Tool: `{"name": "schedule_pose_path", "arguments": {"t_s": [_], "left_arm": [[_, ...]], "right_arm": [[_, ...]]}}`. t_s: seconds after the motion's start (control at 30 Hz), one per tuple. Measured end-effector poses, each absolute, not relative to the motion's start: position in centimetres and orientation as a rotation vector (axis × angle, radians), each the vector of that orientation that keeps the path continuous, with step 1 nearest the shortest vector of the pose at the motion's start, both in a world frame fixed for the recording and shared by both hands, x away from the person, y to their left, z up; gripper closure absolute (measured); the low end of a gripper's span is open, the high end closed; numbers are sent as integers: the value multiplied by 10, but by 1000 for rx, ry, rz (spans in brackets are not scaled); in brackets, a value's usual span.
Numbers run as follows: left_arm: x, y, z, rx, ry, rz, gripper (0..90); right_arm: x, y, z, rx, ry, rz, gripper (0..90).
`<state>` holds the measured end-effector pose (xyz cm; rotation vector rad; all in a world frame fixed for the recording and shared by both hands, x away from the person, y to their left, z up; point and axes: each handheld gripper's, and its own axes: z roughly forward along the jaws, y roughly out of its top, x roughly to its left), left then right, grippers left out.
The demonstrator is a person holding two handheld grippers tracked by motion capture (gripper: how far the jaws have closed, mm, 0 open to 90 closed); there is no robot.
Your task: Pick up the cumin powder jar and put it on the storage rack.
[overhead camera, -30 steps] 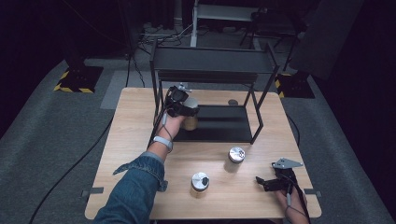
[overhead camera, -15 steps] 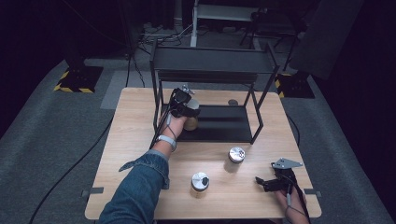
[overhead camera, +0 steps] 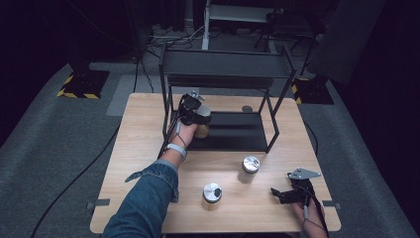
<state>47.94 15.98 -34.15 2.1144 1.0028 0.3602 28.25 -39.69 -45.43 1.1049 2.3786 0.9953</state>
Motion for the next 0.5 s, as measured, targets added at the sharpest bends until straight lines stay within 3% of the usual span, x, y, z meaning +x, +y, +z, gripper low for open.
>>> {"name": "schedule_pose_path", "arguments": {"t_s": [0.2, 0.5], "left_arm": [[463, 170, -327, 2106, 992, 317, 90], [413, 187, -308, 2072, 927, 347, 92]], "right_arm": [[283, -397, -454, 1105, 2380, 996, 0], [284, -397, -454, 1099, 2383, 998, 0]]}}
